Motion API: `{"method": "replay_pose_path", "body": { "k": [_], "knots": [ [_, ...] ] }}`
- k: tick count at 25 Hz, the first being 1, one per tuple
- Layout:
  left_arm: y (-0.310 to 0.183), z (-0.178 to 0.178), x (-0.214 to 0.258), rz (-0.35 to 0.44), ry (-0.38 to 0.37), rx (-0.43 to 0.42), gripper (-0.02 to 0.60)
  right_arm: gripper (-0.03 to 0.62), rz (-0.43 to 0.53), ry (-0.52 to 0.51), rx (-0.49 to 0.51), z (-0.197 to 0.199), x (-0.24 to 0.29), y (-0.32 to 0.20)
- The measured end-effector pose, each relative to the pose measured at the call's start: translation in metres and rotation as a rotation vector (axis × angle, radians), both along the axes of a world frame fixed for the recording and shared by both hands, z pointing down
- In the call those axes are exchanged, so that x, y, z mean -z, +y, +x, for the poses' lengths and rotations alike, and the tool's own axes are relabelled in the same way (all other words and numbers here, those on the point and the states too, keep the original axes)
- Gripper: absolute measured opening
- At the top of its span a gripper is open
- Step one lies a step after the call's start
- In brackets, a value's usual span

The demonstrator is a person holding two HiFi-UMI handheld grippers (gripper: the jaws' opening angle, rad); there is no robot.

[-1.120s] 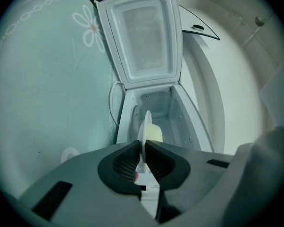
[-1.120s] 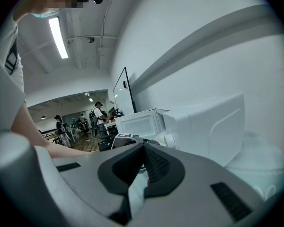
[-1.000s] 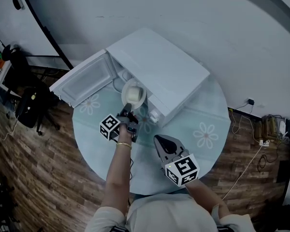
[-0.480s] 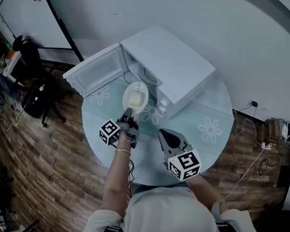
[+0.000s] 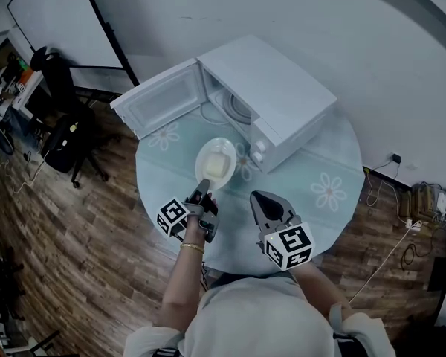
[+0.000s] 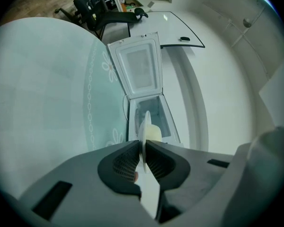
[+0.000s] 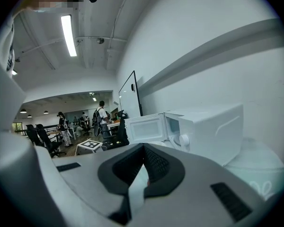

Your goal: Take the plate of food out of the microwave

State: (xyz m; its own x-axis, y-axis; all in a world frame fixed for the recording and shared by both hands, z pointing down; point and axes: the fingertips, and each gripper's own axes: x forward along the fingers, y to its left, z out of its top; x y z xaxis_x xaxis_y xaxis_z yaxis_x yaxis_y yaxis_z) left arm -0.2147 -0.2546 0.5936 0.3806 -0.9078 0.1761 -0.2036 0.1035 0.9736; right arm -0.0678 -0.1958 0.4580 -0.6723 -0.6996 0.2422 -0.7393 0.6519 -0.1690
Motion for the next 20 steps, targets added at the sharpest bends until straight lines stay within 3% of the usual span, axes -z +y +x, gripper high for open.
{"method": "replay_pose_path", "body": {
  "k": [10,20],
  "knots": [
    [0.071,0.014,-0.030,-0.058,0.030,-0.037,0.043,0.006,0.010,0.005,-0.005,0.002,0.000,0.017],
    [0.110,0.014,-0.047,-0.070,0.040,-0.050,0.044,0.006,0.001,0.019,0.000,0.005,-0.005,0.030]
  ]
}}
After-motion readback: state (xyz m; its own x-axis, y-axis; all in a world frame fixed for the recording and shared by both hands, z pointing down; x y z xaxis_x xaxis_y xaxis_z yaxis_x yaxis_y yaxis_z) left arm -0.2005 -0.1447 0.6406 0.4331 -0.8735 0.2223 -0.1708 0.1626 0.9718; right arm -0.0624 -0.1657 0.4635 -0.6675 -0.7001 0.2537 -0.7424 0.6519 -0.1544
